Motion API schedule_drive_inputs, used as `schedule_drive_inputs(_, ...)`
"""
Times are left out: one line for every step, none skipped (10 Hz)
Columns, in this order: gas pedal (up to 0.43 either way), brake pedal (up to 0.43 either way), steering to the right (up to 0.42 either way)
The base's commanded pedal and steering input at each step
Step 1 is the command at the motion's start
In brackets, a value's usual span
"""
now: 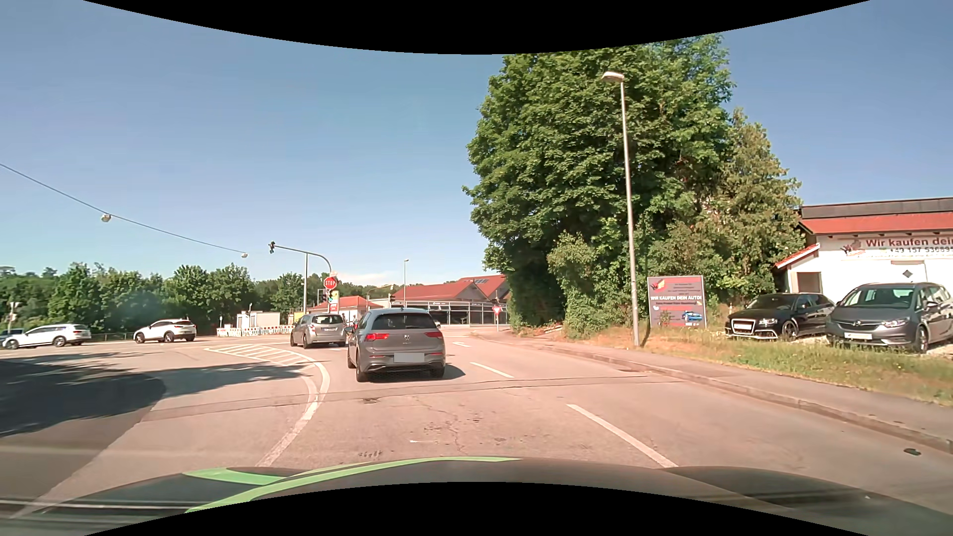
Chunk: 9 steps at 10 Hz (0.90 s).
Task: Follow the waypoints while adhering to traffic rules and regulations
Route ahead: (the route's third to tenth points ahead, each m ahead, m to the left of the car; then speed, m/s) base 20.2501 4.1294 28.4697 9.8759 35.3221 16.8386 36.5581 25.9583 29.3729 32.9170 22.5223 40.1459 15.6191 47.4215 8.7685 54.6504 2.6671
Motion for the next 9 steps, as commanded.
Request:
schedule_drive_inputs(0.287, 0.0, -0.05)
schedule_drive_inputs(0.287, 0.0, -0.064)
schedule_drive_inputs(0.287, 0.0, -0.073)
schedule_drive_inputs(0.28, 0.0, -0.083)
schedule_drive_inputs(0.28, 0.0, -0.088)
schedule_drive_inputs(0.268, 0.0, -0.092)
schedule_drive_inputs(0.26, 0.0, -0.094)
schedule_drive_inputs(0.248, 0.0, -0.094)
schedule_drive_inputs(0.228, 0.0, -0.094)
